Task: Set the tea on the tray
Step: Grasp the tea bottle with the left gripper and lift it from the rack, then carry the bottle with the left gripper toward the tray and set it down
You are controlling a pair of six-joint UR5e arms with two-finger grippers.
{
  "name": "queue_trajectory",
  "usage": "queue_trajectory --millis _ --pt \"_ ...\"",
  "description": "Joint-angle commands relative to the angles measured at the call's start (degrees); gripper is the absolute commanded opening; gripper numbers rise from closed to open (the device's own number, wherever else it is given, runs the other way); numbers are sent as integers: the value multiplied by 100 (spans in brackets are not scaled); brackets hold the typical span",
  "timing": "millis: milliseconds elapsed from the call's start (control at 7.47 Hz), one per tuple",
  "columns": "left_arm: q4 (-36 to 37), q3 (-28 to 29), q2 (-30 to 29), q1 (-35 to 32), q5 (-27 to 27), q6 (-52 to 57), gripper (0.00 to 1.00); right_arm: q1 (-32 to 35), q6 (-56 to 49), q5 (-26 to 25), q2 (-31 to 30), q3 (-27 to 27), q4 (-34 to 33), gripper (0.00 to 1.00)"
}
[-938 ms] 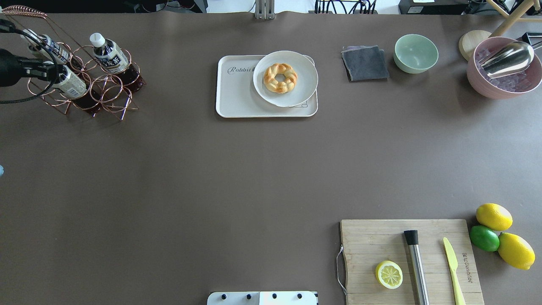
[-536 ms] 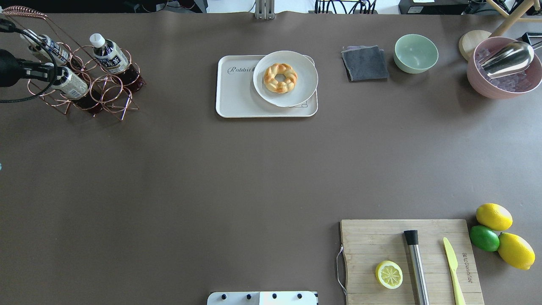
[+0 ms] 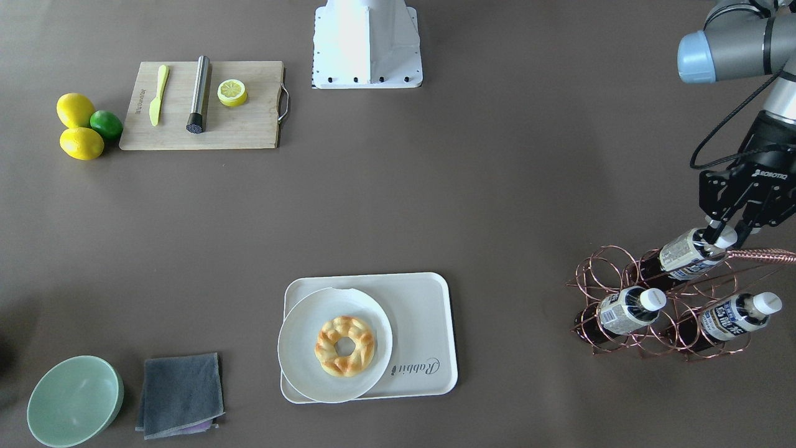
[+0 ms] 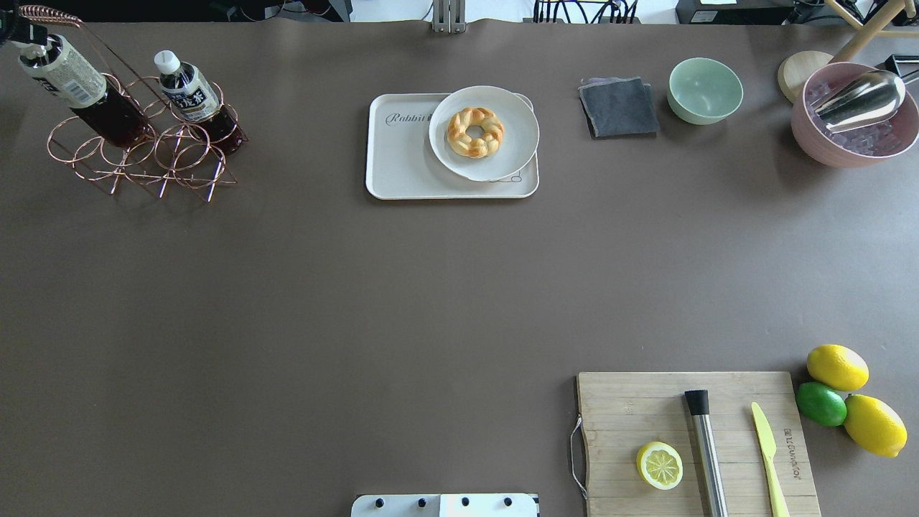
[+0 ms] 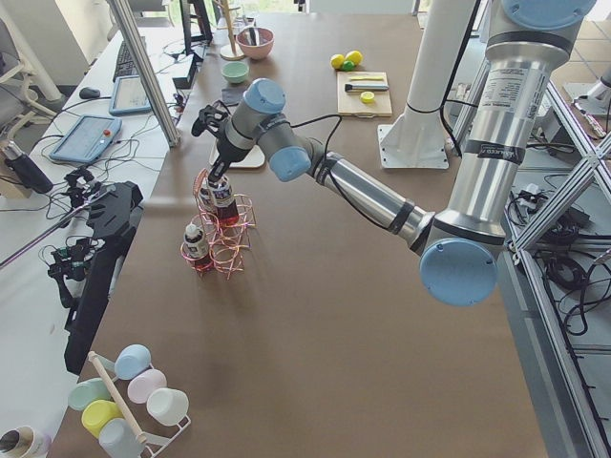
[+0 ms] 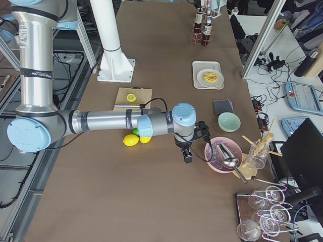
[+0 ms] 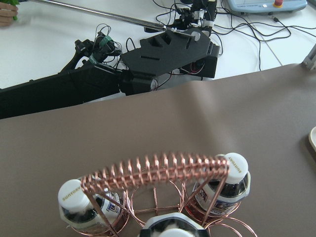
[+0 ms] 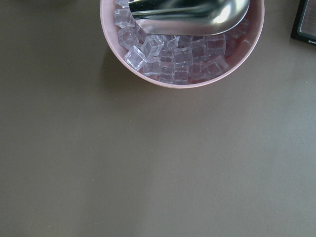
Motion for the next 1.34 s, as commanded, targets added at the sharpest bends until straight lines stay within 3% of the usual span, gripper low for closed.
queue_trajectory --millis 0,268,402,536,804,1071,1205 --pt "817 -875 -6 -105 -54 0 0 0 9 -5 36 -22 0 100" --pt "1368 -1613 135 638 268 -604 0 -9 9 -5 45 -48 0 100" --pt "1964 -1991 -39 1347 802 -1069 0 -9 9 4 45 -40 0 100" --pt "2666 -2090 -693 2146 1503 -1857 0 -9 17 4 54 -31 -9 100" --pt "4389 -1681 -2528 3780 3075 -2853 0 -44 9 -5 45 -57 -9 100" --pt "4361 -786 -3236 4620 3819 -3480 0 -44 9 4 45 -40 0 100" --pt "4352 -381 -3605 4780 3857 -3682 0 -44 17 22 37 -14 0 100"
